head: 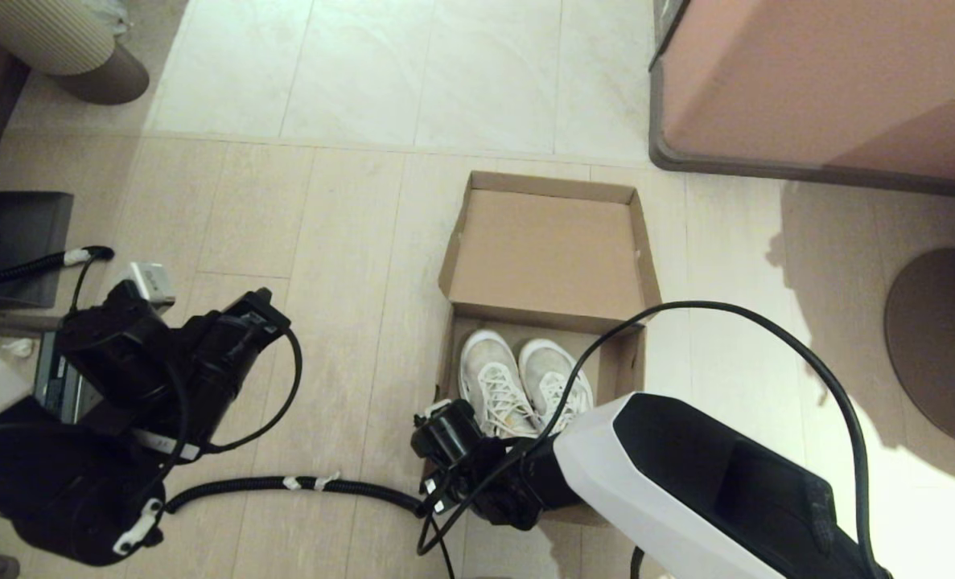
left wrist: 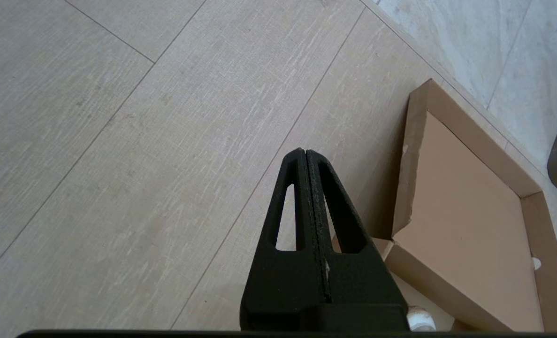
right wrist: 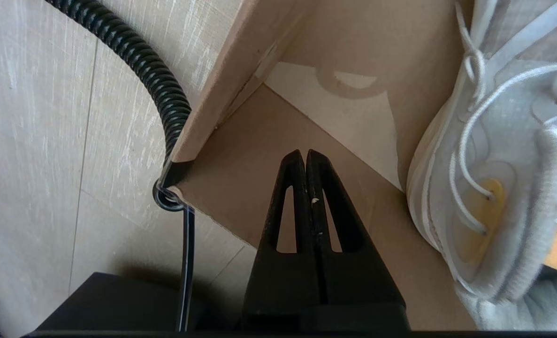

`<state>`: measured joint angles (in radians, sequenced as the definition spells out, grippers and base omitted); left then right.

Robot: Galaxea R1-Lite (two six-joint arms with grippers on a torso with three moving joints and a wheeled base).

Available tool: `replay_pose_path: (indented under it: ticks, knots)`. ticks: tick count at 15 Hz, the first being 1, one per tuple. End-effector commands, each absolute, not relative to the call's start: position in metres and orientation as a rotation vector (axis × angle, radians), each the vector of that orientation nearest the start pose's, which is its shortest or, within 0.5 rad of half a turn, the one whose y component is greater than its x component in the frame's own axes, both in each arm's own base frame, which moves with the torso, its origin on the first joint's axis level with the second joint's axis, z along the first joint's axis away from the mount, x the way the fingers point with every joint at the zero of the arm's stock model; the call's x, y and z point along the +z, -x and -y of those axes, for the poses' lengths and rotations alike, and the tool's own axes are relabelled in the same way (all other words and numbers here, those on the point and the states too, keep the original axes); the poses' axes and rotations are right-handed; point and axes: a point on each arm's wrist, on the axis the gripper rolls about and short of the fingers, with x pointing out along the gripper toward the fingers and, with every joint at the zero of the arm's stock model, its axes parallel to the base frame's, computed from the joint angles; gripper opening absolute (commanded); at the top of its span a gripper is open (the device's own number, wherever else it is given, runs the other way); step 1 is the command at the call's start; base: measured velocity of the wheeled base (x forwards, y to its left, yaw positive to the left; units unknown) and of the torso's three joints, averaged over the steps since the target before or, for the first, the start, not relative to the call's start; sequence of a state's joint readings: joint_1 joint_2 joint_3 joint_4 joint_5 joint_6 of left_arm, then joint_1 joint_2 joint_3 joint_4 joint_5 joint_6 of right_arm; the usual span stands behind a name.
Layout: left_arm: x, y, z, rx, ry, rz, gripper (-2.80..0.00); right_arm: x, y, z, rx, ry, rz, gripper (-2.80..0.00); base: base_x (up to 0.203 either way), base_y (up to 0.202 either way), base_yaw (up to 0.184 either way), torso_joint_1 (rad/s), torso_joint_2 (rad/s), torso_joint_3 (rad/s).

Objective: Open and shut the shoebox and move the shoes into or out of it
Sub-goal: Put the shoes into the shoe box

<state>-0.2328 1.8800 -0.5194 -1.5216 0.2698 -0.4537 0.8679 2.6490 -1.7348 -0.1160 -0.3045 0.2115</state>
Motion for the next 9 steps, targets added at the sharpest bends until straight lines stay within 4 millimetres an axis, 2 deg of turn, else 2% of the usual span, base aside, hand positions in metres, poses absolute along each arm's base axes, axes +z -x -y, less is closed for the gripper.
replay_pose_path:
  ticks: [1, 6, 9]
  knots:
    - [0.149, -0.295, 0.063, 0.001, 0.502, 0.173, -2.8, -0.026, -0.331, -0.38, 0.455, 0.248, -0.72, -2.8, 0.0, 0.0, 0.0, 0.0, 0.0, 0.0]
    - [0.155, -0.291, 0.062, -0.002, 0.513, 0.194, -2.8, -0.023, -0.338, -0.389, 0.43, 0.272, -0.742, -2.8, 0.0, 0.0, 0.0, 0.0, 0.0, 0.0]
    - [0.16, -0.289, 0.061, -0.003, 0.517, 0.208, -2.8, -0.023, -0.328, -0.394, 0.433, 0.327, -0.799, -2.8, 0.0, 0.0, 0.0, 0.0, 0.0, 0.0]
